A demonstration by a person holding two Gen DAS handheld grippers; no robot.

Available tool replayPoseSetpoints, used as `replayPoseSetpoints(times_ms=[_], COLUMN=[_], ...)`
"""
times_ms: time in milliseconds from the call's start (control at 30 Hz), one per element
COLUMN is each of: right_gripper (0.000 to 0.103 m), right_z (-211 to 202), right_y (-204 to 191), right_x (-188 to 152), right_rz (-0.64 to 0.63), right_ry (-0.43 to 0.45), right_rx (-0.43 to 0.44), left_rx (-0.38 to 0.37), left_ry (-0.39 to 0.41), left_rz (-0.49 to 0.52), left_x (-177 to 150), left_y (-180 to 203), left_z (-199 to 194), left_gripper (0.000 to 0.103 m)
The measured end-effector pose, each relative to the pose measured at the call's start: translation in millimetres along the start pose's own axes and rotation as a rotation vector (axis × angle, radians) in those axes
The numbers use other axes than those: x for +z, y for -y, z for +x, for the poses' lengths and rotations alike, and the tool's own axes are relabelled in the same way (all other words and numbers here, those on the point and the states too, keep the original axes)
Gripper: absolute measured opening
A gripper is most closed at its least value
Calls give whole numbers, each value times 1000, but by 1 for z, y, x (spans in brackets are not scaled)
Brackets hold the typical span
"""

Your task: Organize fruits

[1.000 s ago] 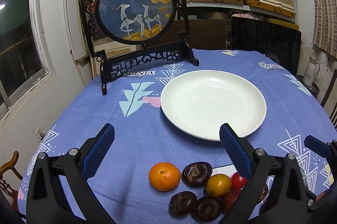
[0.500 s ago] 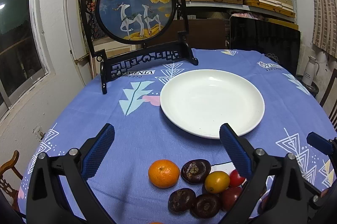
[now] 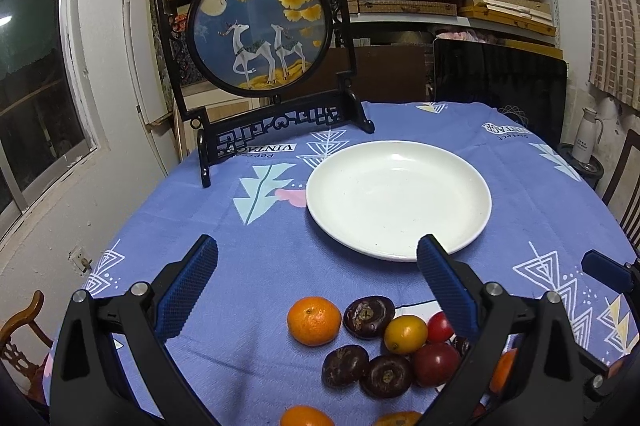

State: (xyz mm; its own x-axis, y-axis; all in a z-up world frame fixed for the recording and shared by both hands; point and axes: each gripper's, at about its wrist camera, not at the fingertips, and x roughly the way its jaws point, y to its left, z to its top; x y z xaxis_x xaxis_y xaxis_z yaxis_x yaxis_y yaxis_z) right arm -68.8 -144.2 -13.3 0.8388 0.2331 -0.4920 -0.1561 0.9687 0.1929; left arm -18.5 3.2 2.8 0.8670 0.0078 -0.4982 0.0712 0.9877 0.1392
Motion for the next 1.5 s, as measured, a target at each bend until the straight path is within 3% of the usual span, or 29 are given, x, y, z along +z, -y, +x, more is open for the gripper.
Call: replayPoseSetpoints(times_ms=[400,567,667,733,800,867,967,1100,1167,1200,1233,1300,1367,1433,1500], right_gripper=[99,99,98,87,84,69,50,34,31,31,30,30,30,29,27], right_z=[-16,-33,-38,-38,-31,-24,-7,12,12,12,9,7,3,-2,-5], right_y=[-10,-9,-1,6,6,-2,-18,-30,-29,-30,-28,-21,-13,-7,-5], right_x=[1,-17,-36,-46,-56,-64,-72,-73,-72,-72,-73,-70,-67,-63,-56], right_rz=[-35,-148,-209,-198,-200,-236,-289,-340,-339,-341,-341,-317,-289,-256,-244], right_ry=[4,-97,-197,-272,-349,-388,-435,-460,-461,-463,-465,-473,-468,-458,-446], right_rx=[13,35,24,51,77,85,137,109,117,119,125,134,144,163,180], left_rx=[3,-67,-151,-195,-229,-282,-372,-387,-400,-406,-412,-407,-452,-493,-481], left_ry=[9,-30,-126,-184,-248,-289,-308,-337,-360,-370,-383,-401,-438,-468,-478], left_rz=[13,120,220,299,372,425,429,407,384,376,371,360,317,274,267], left_x=[-1,-26,-57,-78,-100,-116,-124,-127,-123,-122,-122,-121,-117,-112,-109], left_y=[-8,-34,-45,-46,-45,-41,-34,-22,-17,-14,-11,-9,-11,-14,-14], left_z=[-19,-27,-32,-34,-35,-39,-43,-33,-25,-21,-17,-11,-5,-4,-4], left_gripper=[98,98,98,98,98,98,98,98,97,94,82,74,50,34,33])
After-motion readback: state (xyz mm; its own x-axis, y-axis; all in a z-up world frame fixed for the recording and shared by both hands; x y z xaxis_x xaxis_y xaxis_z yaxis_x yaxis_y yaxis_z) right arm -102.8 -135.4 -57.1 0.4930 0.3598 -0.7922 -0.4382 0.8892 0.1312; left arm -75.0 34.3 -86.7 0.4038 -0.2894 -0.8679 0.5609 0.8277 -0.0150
